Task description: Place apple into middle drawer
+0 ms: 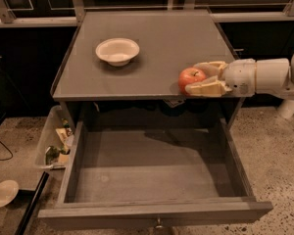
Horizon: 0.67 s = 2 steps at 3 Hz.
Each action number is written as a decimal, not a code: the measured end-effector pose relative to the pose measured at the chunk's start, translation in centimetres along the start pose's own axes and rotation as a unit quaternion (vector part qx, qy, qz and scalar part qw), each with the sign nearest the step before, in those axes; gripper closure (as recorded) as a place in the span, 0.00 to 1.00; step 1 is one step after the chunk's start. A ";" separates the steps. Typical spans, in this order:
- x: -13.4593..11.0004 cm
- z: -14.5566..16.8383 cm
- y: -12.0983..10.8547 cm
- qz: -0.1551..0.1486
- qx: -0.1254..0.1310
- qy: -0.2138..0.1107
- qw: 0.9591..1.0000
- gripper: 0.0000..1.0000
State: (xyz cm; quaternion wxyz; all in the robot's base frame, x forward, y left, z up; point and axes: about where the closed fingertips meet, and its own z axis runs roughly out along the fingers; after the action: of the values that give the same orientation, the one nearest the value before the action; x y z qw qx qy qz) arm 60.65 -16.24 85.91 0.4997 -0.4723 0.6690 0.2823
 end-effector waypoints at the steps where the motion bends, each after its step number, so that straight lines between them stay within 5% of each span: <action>1: 0.9 -1.9 2.3 0.000 0.020 0.011 1.000 1.00; 2: 0.3 -5.1 6.9 -0.005 0.048 -0.008 0.999 1.00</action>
Offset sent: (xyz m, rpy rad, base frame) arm -0.1576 -0.0391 0.0294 0.0658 -0.1097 -0.1593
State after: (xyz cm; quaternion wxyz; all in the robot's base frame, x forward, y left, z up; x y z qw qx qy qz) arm 52.27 -18.00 86.70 0.5287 -0.4490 0.6749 0.2516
